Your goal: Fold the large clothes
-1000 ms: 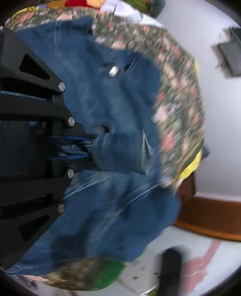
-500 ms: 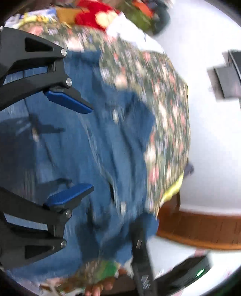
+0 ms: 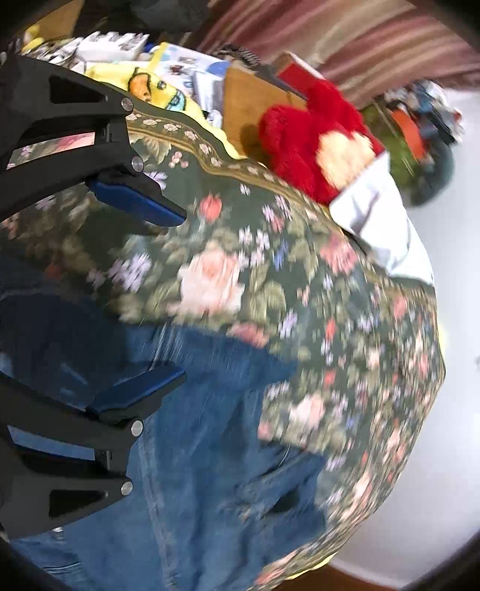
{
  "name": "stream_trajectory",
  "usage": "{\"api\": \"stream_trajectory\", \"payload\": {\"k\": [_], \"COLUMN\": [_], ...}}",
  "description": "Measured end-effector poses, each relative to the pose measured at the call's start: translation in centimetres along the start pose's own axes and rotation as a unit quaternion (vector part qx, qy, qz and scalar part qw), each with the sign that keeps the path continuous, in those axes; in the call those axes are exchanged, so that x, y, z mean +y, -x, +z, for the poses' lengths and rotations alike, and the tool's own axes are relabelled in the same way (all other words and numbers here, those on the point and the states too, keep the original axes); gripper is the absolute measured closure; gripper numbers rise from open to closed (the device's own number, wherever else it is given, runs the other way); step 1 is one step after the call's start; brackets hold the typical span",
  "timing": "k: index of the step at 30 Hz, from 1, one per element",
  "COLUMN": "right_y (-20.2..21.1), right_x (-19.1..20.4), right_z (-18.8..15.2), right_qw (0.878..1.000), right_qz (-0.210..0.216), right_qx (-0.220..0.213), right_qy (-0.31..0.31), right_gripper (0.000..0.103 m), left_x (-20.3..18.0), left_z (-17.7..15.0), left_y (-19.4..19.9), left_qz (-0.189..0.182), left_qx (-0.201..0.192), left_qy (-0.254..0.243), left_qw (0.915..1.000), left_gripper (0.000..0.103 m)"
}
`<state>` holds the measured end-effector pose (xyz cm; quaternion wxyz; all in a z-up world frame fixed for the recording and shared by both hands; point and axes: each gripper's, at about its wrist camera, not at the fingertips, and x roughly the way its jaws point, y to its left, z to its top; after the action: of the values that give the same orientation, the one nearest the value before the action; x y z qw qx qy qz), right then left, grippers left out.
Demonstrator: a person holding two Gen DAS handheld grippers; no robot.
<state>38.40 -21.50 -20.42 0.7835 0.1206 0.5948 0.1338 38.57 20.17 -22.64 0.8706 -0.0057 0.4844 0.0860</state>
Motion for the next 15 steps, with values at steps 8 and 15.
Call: {"api": "stream_trajectory", "payload": {"k": [8,15], "right_y": [3.7,4.9], "right_x": [2.4,0.7], "right_z": [1.4,2.0], "right_qw": [0.996,0.991], "right_qz": [-0.006,-0.083], "right_qx": [-0.075,-0.092], "right_qy": [0.041,0.048], "right_gripper": [0.087,0.089], "left_x": [0.3,-0.3], "left_z": [0.6,0.3], "left_y": [-2.0,-2.8], "left_qz": [0.013,0.047], "left_qx": [0.012,0.007], "left_qy": [0.013,-0.003], "left_qw": [0.9998,0.9989], "left_gripper": [0.025,0.021]}}
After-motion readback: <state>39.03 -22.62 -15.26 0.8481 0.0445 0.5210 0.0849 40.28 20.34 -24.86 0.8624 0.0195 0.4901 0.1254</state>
